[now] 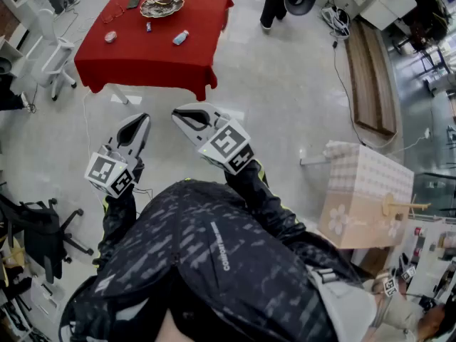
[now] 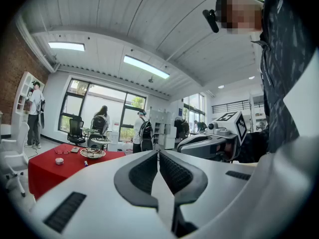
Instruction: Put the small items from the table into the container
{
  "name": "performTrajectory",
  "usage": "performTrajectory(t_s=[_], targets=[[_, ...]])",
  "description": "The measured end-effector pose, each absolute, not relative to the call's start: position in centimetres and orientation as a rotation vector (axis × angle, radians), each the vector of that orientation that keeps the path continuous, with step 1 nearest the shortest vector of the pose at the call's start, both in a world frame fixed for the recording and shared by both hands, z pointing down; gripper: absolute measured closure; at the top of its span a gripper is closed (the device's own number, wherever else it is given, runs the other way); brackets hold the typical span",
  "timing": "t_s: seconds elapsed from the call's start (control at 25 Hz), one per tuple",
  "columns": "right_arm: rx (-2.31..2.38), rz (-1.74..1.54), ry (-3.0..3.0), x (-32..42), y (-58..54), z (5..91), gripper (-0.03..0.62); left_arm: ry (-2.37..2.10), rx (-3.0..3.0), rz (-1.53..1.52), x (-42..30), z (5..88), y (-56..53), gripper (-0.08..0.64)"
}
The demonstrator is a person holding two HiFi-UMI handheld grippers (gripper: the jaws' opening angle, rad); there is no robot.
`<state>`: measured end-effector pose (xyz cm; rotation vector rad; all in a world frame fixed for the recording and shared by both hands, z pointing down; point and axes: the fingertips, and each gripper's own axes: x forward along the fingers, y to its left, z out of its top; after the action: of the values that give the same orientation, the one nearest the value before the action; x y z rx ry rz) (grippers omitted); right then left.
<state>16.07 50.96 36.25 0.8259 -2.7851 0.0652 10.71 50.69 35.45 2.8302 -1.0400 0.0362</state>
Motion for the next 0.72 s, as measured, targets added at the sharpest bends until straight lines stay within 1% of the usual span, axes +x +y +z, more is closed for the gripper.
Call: performTrajectory(t_s=[0.72], targets=[[0.845, 0.092, -2.723, 16.0, 50.0, 37.7, 0.569, -1.027, 2.872, 0.048, 10.9, 34.6, 49.9, 0.548]])
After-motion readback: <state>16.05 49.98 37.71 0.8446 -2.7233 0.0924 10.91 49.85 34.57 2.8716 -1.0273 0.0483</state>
